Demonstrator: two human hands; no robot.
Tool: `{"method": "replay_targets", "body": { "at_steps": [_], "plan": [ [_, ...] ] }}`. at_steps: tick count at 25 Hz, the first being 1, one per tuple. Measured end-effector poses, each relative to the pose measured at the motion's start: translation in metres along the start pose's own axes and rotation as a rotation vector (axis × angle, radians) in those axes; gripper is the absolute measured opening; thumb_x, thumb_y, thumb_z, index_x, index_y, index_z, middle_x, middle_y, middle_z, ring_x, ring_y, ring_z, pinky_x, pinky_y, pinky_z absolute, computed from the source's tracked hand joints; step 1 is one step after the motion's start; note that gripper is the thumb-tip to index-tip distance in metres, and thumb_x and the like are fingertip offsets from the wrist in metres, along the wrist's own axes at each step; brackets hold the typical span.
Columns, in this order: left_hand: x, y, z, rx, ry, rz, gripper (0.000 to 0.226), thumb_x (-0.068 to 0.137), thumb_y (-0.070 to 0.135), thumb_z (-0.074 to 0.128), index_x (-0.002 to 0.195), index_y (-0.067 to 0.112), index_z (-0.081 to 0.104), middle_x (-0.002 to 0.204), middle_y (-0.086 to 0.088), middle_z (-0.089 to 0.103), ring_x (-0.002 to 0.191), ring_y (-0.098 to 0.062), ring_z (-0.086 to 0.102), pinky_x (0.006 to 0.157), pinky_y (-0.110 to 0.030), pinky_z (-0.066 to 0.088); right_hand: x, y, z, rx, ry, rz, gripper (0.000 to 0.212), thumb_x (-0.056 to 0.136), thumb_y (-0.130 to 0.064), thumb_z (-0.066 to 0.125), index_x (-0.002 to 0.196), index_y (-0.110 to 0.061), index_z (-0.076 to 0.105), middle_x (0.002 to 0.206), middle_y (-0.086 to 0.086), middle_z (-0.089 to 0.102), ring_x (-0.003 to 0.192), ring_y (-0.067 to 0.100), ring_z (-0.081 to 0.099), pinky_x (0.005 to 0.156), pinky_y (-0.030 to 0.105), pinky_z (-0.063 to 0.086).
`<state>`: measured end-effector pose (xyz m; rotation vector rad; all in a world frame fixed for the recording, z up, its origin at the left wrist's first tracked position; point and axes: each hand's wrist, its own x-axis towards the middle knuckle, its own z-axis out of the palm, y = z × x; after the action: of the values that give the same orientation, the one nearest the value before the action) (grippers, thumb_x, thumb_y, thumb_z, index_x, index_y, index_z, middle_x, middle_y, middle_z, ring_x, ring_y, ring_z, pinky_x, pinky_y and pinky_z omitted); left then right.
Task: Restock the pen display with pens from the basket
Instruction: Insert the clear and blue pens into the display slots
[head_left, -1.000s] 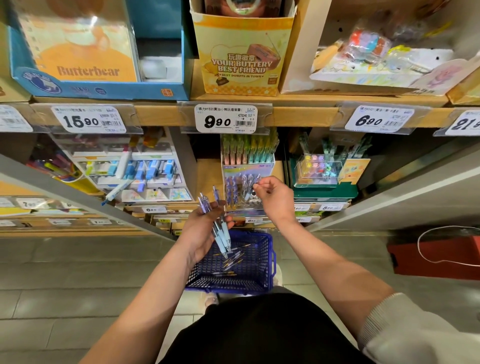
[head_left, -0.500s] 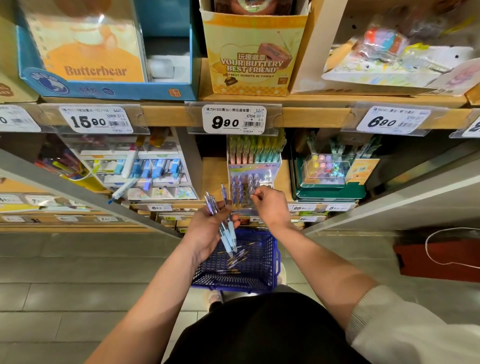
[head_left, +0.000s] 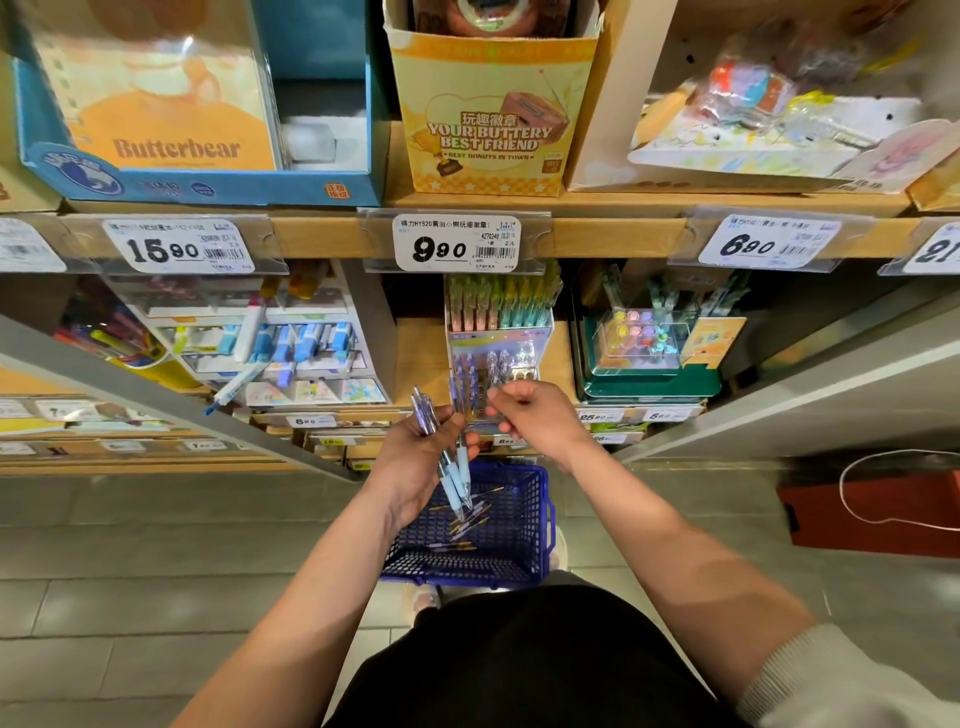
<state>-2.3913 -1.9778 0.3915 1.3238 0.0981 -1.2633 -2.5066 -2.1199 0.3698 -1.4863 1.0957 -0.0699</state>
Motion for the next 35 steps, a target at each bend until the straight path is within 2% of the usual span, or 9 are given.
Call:
{"method": "replay_targets", "body": {
  "at_steps": [2, 5, 11, 14, 17, 24, 28, 32, 35],
  "plan": [
    [-0.001, -0.001, 0.003, 0.039, -0.05, -0.016, 0.021, 0.095, 0.005, 0.064, 0.114, -0.002, 0.064, 0.103, -0.021, 0.075, 0.083, -0.024, 0.075, 0.072, -0.03, 0.062, -0.007, -0.01, -0.002, 0.096, -0.154, 0.001, 0.026, 0.097, -0.036, 0.064, 0.114, -0.019, 0.072, 0.1, -0.008, 0.077, 0.076, 0.002, 0.07, 0.064, 0.017, 0.052],
    [-0.001, -0.004, 0.006, 0.092, -0.098, -0.04, 0.027, 0.097, 0.005, 0.062, 0.121, -0.006, 0.063, 0.114, -0.026, 0.072, 0.085, -0.025, 0.075, 0.072, -0.031, 0.062, -0.01, -0.017, -0.004, 0.056, -0.217, 0.012, 0.033, 0.092, -0.033, 0.072, 0.119, -0.013, 0.071, 0.101, -0.004, 0.073, 0.079, 0.003, 0.068, 0.069, 0.017, 0.052],
    [0.002, -0.002, 0.003, 0.176, -0.065, -0.145, 0.03, 0.103, 0.027, 0.054, 0.116, 0.003, 0.064, 0.107, -0.015, 0.077, 0.083, -0.026, 0.076, 0.067, -0.036, 0.064, -0.01, -0.012, -0.029, 0.427, 0.057, -0.076, 0.009, 0.091, -0.012, 0.073, 0.099, -0.015, 0.071, 0.087, 0.004, 0.077, 0.078, 0.012, 0.075, 0.074, 0.021, 0.06],
    [0.003, -0.005, 0.0, 0.19, 0.008, -0.18, 0.029, 0.106, 0.029, 0.052, 0.117, 0.003, 0.059, 0.101, -0.019, 0.075, 0.055, -0.019, 0.058, 0.048, -0.028, 0.051, -0.005, -0.003, -0.05, 0.217, 0.316, -0.164, 0.006, 0.092, -0.014, 0.071, 0.093, -0.02, 0.072, 0.081, -0.001, 0.077, 0.08, 0.01, 0.073, 0.081, 0.022, 0.057],
    [0.005, -0.006, 0.002, 0.117, 0.018, -0.196, 0.016, 0.108, 0.017, 0.042, 0.116, 0.005, 0.047, 0.093, -0.023, 0.073, 0.047, -0.018, 0.043, 0.043, -0.027, 0.038, 0.001, 0.007, -0.049, 0.032, 0.414, -0.238, 0.005, 0.094, -0.015, 0.069, 0.096, -0.018, 0.072, 0.082, -0.008, 0.075, 0.08, 0.004, 0.069, 0.079, 0.011, 0.052],
    [0.004, -0.001, -0.002, 0.092, -0.084, -0.12, 0.006, 0.109, 0.013, 0.041, 0.104, 0.014, 0.045, 0.11, -0.026, 0.074, 0.065, -0.024, 0.07, 0.056, -0.032, 0.057, 0.017, 0.02, -0.02, -0.122, 0.425, -0.31, 0.014, 0.095, -0.015, 0.069, 0.109, -0.012, 0.072, 0.089, -0.008, 0.07, 0.085, 0.007, 0.068, 0.075, -0.001, 0.044],
    [0.003, -0.001, -0.009, 0.058, -0.057, -0.09, 0.01, 0.105, 0.016, 0.052, 0.114, 0.013, 0.054, 0.097, -0.016, 0.077, 0.074, -0.028, 0.075, 0.064, -0.04, 0.062, 0.022, 0.023, -0.009, -0.262, 0.363, -0.343, 0.014, 0.095, -0.016, 0.068, 0.107, -0.014, 0.075, 0.095, -0.003, 0.076, 0.085, 0.008, 0.07, 0.082, 0.013, 0.051],
    [-0.001, -0.002, -0.01, 0.031, -0.025, -0.086, 0.02, 0.101, 0.018, 0.058, 0.12, 0.016, 0.058, 0.079, -0.01, 0.072, 0.07, -0.026, 0.074, 0.062, -0.037, 0.061, 0.026, 0.028, -0.002, -0.433, 0.284, -0.279, 0.012, 0.096, -0.018, 0.066, 0.089, -0.013, 0.074, 0.081, 0.002, 0.074, 0.072, 0.019, 0.069, 0.073, 0.034, 0.057],
    [-0.001, -0.002, -0.009, 0.02, -0.008, -0.095, 0.017, 0.102, 0.012, 0.056, 0.12, 0.015, 0.057, 0.082, -0.013, 0.072, 0.063, -0.025, 0.07, 0.059, -0.034, 0.061, 0.028, 0.027, 0.002, -0.484, 0.301, -0.221, 0.013, 0.097, -0.019, 0.064, 0.089, -0.014, 0.074, 0.078, 0.002, 0.073, 0.067, 0.018, 0.068, 0.07, 0.037, 0.058]
  ]
}}
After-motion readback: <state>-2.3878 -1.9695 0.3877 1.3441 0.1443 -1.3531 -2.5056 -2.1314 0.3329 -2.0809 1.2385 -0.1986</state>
